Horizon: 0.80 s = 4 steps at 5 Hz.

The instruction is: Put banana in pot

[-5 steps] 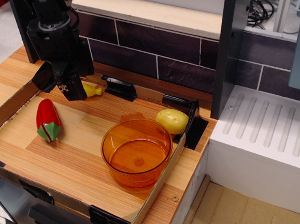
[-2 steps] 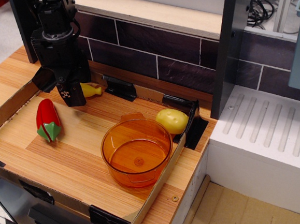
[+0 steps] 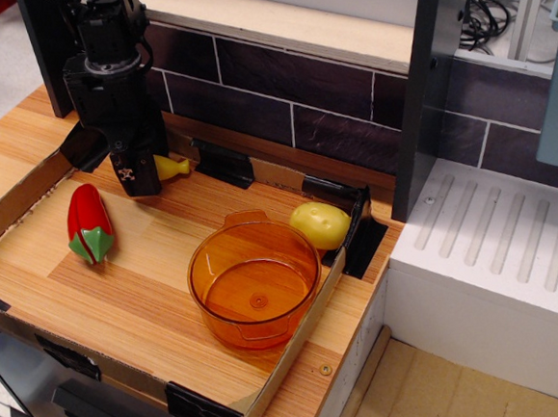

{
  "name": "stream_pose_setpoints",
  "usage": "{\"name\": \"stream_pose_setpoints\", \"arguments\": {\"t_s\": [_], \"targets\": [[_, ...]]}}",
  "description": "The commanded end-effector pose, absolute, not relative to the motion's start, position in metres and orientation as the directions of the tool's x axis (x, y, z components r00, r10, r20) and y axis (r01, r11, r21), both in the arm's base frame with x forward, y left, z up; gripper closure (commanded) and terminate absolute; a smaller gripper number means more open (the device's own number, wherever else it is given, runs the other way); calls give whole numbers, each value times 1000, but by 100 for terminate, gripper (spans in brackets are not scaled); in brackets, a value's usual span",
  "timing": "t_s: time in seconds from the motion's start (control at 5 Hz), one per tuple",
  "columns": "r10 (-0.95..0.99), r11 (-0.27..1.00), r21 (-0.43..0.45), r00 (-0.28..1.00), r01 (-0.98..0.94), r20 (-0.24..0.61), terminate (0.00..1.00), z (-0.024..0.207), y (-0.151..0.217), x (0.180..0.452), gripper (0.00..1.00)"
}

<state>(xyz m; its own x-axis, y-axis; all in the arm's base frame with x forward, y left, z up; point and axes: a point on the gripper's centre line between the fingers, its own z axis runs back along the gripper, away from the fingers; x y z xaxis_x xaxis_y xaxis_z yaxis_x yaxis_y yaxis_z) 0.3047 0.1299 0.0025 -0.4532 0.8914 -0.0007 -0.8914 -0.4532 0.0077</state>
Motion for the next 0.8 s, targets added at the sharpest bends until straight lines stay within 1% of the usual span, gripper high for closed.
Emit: {"name": "stream_pose_setpoints", "arguments": {"t_s": [0.0,0.2,0.4,0.6], "targets": [[903,-430,-58,-430,-901,-3,0,18,122,309,100],[932,-362,-95,-363,-927,0,0,25,113,309,100],[971,-239,-140,-239,-961,-20,0,42,97,308,100],[981,-193,-137,-186,-972,-62,0,60,77,298,100]]}}
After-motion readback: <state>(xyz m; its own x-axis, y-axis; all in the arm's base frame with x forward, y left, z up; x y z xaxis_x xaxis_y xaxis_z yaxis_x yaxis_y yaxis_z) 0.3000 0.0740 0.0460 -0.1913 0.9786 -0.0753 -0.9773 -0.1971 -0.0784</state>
